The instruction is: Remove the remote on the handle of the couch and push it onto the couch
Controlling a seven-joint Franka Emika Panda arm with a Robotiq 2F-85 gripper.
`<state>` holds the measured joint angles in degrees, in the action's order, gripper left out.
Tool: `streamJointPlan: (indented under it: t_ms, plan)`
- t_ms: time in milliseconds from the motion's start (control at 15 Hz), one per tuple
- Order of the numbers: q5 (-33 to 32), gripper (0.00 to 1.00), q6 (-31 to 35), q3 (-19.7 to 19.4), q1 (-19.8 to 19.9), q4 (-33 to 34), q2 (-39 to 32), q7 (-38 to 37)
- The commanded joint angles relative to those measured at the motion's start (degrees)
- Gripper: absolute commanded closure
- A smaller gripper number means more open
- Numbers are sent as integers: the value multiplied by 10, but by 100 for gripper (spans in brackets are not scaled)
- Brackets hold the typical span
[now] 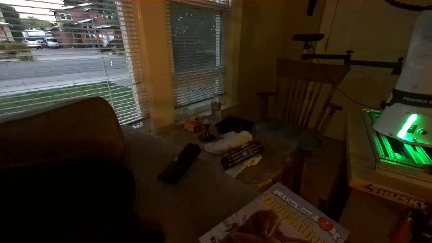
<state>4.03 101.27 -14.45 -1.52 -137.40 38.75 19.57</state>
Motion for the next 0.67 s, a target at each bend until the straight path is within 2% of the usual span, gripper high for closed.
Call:
streamJointPlan:
  t_ms: [0, 333, 600]
  plan:
    - [6, 0, -2, 9, 12, 2, -3, 6]
    - [6, 0, -2, 9, 12, 2, -3, 6]
    - [84, 0, 37, 11, -10, -33, -33, -6]
